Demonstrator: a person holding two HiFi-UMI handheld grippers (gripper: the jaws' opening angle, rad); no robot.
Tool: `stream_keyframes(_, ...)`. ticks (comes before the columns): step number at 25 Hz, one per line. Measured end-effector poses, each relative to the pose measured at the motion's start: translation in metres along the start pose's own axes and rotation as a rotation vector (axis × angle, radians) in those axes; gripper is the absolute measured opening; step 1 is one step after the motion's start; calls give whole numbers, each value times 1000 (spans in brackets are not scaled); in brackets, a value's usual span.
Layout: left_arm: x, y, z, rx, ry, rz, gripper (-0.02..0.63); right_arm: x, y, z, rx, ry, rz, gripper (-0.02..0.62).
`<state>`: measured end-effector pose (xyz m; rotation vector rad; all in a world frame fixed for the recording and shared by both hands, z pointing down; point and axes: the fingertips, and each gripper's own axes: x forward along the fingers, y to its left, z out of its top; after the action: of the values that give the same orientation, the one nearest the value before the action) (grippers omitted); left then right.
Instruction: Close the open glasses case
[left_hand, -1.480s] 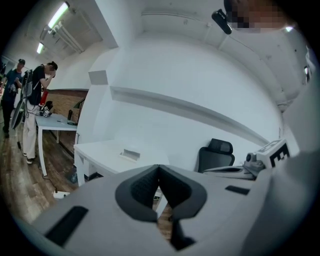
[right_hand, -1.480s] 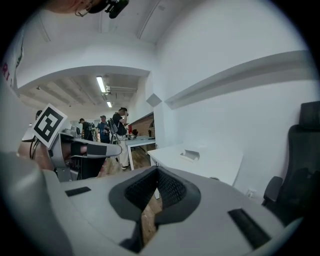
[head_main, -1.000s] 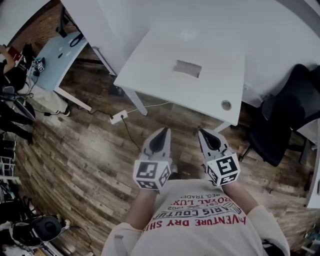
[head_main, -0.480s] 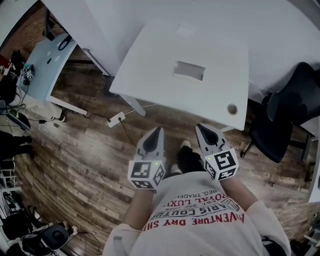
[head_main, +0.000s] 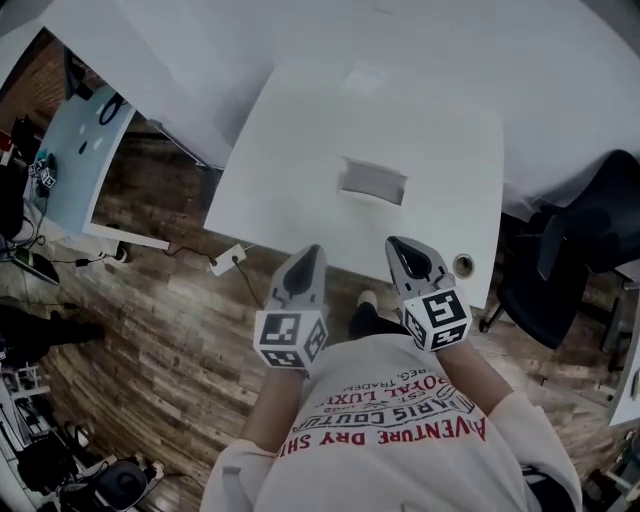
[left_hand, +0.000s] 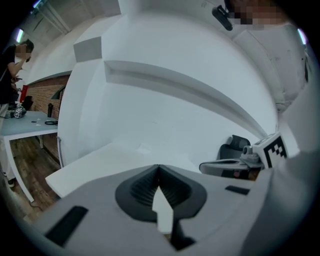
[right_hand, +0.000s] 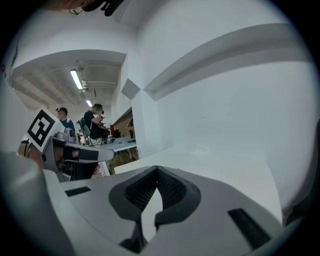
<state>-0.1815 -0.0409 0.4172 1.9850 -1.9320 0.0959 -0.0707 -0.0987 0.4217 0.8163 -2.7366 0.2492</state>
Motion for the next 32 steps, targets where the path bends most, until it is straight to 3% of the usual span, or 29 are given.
stream_keyframes(8,88,18,5,-35,73,-12,5,55,-62,8,25,49,-11,12)
stream_keyframes(15,144,28,-15,-23,192,-74,5,76,-105,-6,96,105,-109,12)
stream_keyframes(25,195,50,-77,34,432,-219,5,97,-130,-37,185,189,-281,12)
stream_keyframes(32,219,61,-109,34,528,-272,5,112,-139,-57,202,249,-349,12)
